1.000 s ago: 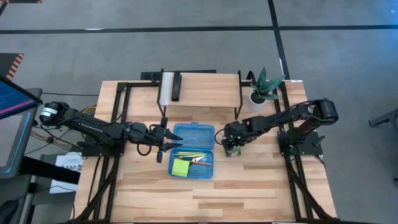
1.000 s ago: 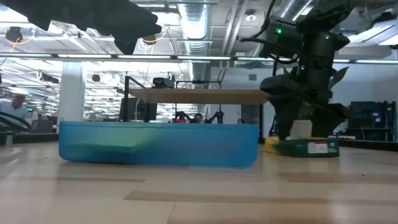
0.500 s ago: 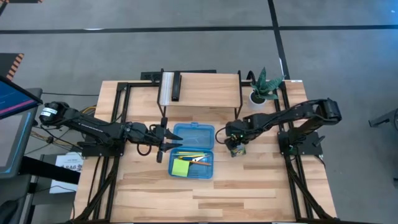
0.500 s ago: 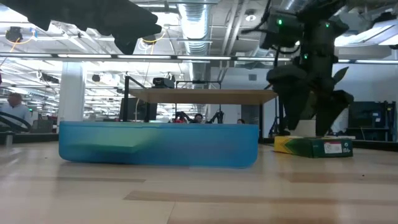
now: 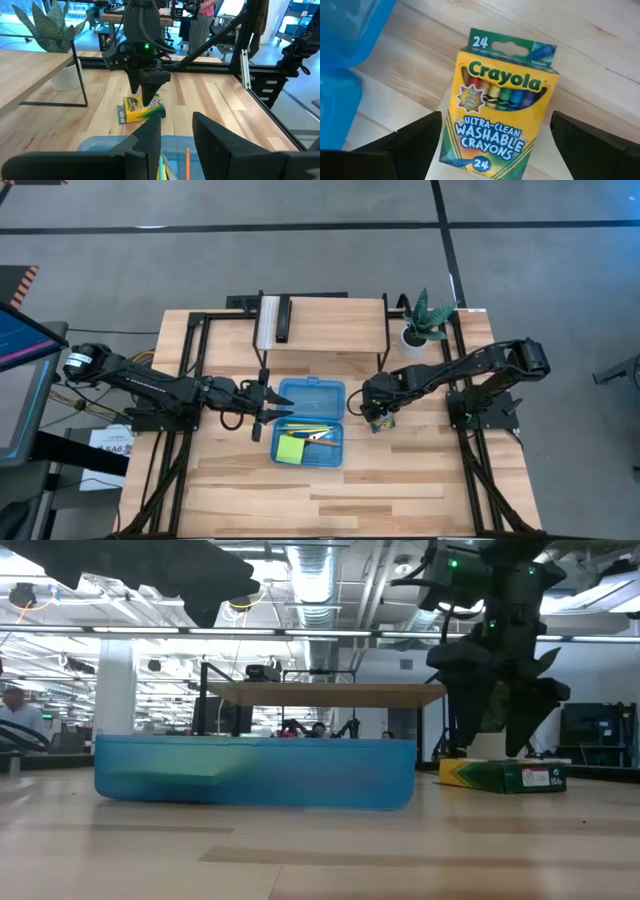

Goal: Pack school essentials
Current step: Put the yellow crayon box into the blue supply box

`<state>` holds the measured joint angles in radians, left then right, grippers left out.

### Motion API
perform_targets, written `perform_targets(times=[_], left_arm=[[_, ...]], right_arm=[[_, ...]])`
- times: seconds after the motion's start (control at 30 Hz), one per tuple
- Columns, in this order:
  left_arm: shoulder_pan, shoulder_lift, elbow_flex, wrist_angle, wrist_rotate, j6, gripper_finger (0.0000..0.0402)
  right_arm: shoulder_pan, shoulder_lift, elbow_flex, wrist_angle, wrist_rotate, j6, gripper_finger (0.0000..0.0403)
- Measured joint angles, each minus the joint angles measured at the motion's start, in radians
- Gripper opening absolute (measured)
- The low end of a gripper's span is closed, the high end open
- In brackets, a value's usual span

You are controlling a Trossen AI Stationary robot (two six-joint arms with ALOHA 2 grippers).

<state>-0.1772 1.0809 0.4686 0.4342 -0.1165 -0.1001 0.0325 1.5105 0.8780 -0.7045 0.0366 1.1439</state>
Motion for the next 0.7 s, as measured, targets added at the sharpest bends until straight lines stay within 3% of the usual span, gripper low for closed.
perform_targets(times=[0.23,0.7], left_arm=[[0.0,0.0,0.0,0.0,0.0,-0.002,0.0098],[0.0,0.0,0.0,-0.03,-0.003,-0.025,0.0098]], right_arm=[[0.016,0.004,0.0,0.013,0.016,0.009,0.0393],[0.02,0.145,0.035,0.048,-0.01,-0.053,0.0393]])
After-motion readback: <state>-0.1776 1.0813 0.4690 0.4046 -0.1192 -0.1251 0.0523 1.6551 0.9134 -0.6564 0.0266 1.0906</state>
